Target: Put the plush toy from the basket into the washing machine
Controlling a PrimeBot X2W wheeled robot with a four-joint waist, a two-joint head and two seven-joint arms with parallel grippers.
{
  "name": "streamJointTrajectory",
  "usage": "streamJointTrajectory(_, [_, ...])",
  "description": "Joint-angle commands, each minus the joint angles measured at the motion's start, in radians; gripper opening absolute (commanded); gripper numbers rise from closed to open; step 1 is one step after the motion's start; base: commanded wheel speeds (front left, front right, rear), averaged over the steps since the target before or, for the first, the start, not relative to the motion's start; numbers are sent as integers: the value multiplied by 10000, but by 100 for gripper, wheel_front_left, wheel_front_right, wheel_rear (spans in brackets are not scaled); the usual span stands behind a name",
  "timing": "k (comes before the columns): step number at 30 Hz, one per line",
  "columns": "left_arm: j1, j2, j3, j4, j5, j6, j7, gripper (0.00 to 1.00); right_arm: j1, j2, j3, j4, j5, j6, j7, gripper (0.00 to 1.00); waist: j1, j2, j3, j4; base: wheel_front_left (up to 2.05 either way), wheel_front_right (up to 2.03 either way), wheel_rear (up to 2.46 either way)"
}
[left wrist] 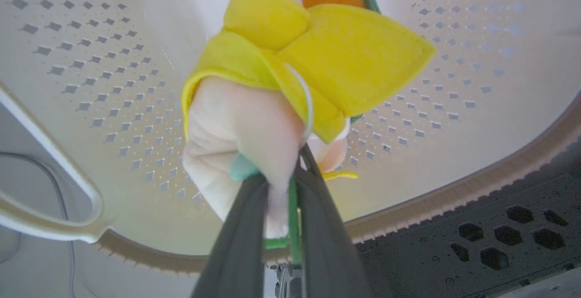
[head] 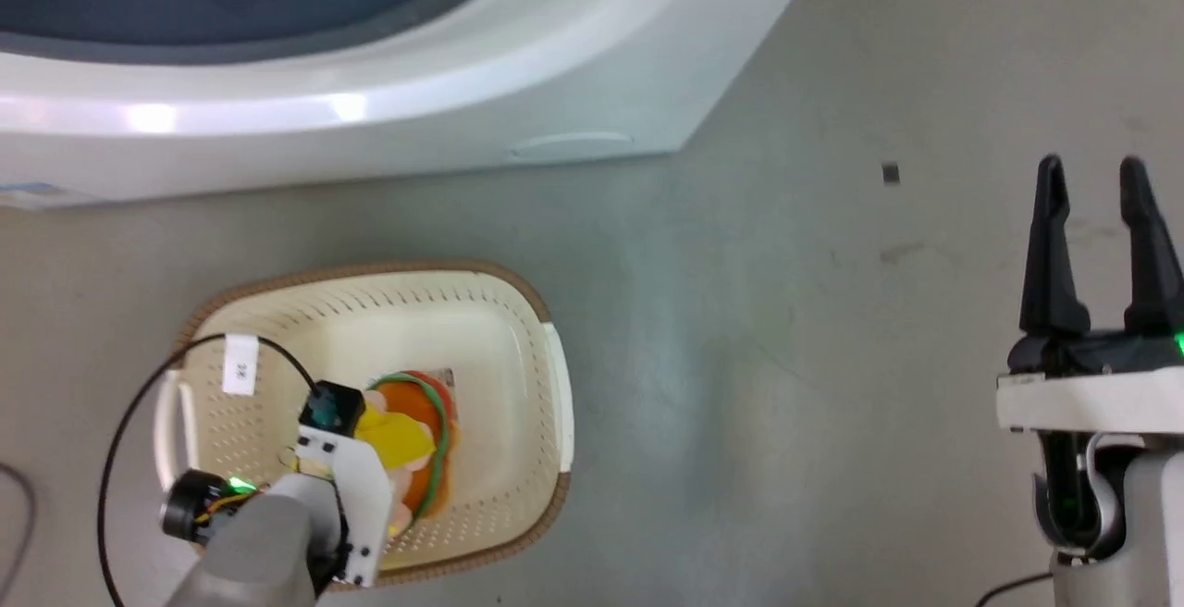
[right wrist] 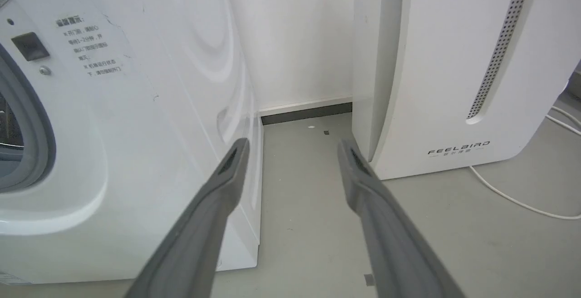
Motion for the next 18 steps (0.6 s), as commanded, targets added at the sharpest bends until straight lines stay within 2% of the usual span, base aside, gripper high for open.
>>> streamJointTrajectory(1, [151, -54, -47, 14, -76, -32, -164, 0, 129, -10, -40, 47, -70, -7, -44, 100, 0, 0, -515, 258, 0, 0, 0])
streamJointTrajectory(8, [655, -548, -650, -259, -569, -41, -933, 0, 647, -10, -128, 296, -168, -7, -44, 100, 0, 0, -1562, 689, 0, 0, 0])
streamJointTrajectory(18, [1502, -643, -1630, -893, -1620, -43, -2191, 0, 1518, -10, -302, 587, -361, -7, -44, 100, 0, 0, -3013, 1135, 0, 0, 0])
